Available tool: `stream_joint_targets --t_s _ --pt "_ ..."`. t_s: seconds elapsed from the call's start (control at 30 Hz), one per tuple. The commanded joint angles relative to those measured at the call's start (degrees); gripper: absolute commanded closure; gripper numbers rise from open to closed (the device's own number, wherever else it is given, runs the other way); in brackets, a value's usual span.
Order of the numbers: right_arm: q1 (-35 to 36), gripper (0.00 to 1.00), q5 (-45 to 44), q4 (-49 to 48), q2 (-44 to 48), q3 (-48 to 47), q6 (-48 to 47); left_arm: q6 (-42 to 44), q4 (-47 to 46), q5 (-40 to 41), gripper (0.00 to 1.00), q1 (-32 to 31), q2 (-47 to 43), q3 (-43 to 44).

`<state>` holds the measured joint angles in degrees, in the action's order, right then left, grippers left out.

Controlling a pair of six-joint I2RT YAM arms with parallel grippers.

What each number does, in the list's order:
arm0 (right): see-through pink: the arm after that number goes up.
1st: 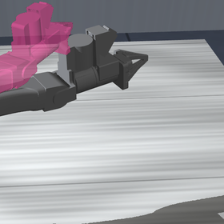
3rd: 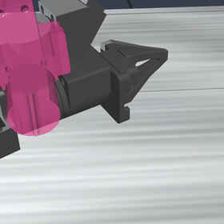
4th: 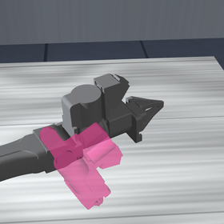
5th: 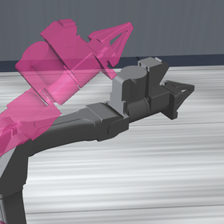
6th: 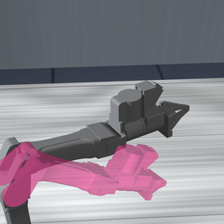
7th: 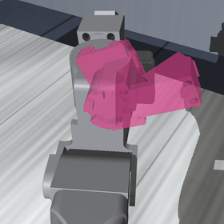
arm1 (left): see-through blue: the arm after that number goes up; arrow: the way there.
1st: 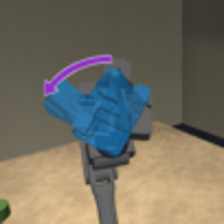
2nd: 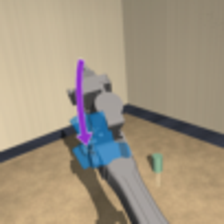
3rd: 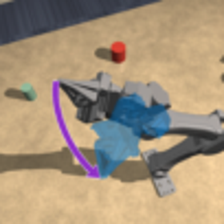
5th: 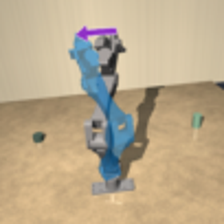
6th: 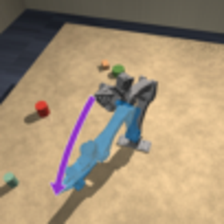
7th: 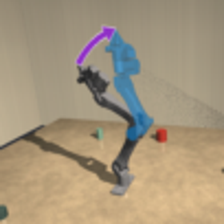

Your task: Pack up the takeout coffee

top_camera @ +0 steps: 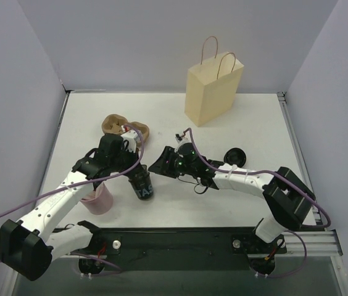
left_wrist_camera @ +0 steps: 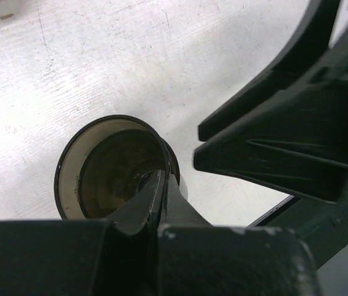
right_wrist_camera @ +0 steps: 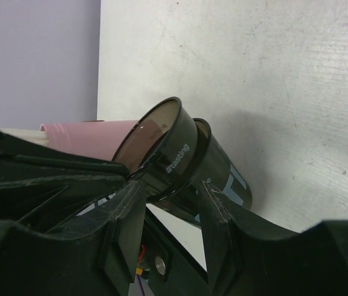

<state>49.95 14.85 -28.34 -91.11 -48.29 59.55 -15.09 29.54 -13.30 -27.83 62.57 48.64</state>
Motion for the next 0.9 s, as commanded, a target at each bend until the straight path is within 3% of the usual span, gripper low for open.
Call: stream_joint_targets --t_s 0.0,0.33,0.6,0.87 --pt "0.1 0.57 -1.6 4.8 5.8 -2.0 -4.6 -0.8 -2.6 0.4 1.00 -0.4 -1.0 0.4" --pt "1.0 0.52 -5.7 16.3 15.1 3.5 -10.3 -4.7 -1.5 3.5 1.00 -6.2 -3.8 -0.6" --pt "7.0 0.49 -6.0 16.5 20.1 10.9 -13.2 -7.1 0.0 4.8 1.00 -8.5 -7.3 -2.1" --pt "11.8 0.47 -6.2 3.9 13.9 16.2 -9.4 -8.4 1.9 6.8 1.00 -10.7 -9.6 -1.4"
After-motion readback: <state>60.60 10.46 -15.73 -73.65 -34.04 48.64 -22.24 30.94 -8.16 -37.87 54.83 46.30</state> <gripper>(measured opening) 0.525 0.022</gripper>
